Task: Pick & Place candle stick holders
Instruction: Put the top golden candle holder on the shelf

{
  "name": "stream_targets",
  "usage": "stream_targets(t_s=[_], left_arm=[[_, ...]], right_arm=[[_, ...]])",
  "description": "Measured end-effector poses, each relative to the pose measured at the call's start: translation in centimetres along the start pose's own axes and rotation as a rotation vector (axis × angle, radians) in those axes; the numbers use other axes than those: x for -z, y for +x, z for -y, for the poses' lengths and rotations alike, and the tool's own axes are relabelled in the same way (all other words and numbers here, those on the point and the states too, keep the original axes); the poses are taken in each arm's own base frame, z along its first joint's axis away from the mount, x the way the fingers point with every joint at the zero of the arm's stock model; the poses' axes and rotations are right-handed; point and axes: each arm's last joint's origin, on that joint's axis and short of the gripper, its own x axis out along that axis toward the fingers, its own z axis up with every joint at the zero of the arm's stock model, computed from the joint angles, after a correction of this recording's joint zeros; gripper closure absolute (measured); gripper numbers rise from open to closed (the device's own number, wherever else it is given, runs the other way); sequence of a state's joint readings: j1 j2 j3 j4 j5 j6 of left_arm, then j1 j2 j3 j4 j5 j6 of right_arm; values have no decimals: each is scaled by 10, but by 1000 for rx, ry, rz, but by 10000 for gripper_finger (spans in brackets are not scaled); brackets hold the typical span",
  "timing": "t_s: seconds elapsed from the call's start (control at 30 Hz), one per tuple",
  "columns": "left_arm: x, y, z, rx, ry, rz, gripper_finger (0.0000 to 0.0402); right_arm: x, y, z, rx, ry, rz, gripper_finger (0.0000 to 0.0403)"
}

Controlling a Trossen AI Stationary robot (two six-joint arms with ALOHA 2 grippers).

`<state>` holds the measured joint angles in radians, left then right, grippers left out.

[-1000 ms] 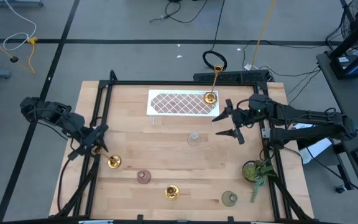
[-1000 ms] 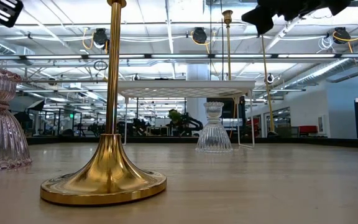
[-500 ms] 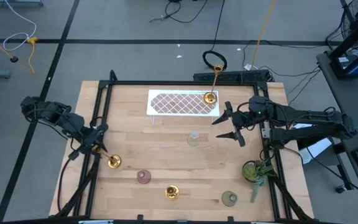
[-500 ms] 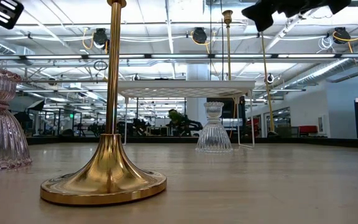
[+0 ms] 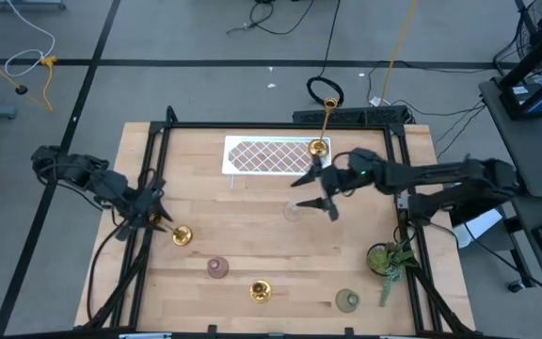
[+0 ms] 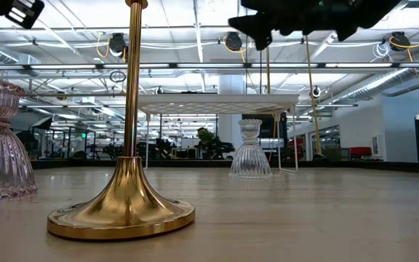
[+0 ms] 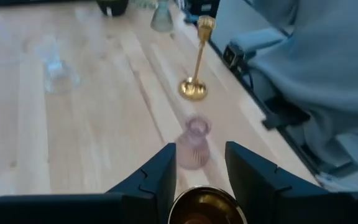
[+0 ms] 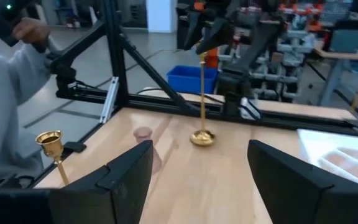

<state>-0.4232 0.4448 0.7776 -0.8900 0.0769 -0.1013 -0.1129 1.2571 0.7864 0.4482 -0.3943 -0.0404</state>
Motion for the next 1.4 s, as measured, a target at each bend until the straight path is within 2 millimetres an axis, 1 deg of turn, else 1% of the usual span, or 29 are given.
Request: stream_targets(t_s=[0.07, 0.17, 0.23, 0.4, 0.5, 0.57, 0.67, 0.77, 0.93, 1.07, 1.13, 1.4], left_arm=[[-6, 5, 0, 2, 12, 23, 272], [-9, 15, -1, -16, 1, -21, 271], [-11, 20, -2, -72, -11, -34, 257], [-12, 34, -7, -186, 23, -104, 198], [-13, 42, -8, -206, 30, -142, 180], [-13, 46, -8, -197, 14, -165, 176], [-9, 45, -7, -177, -13, -198, 174], [-7, 41, -6, -174, -26, -194, 173], [-3, 25, -5, -171, -30, -152, 173], [8, 14, -7, -235, -111, -189, 172], [10, 13, -8, -263, -127, -180, 172], [9, 15, -8, -281, -138, -178, 177]], right_arm=[[8, 12, 0, -16, -14, 14, 149], [16, 27, -1, -34, -29, 50, 149], [23, 33, -2, -42, -35, 43, 149], [27, 36, -3, -49, -66, 33, 149], [27, 36, -2, -47, -67, 33, 149], [27, 36, -3, -48, -68, 33, 149], [27, 36, -3, -48, -73, 32, 149], [27, 36, -2, -48, -73, 28, 149], [27, 36, -3, -49, -73, 27, 149], [27, 36, -2, -49, -72, 26, 149], [27, 36, -2, -49, -72, 26, 149], [27, 36, -2, -50, -72, 26, 149]])
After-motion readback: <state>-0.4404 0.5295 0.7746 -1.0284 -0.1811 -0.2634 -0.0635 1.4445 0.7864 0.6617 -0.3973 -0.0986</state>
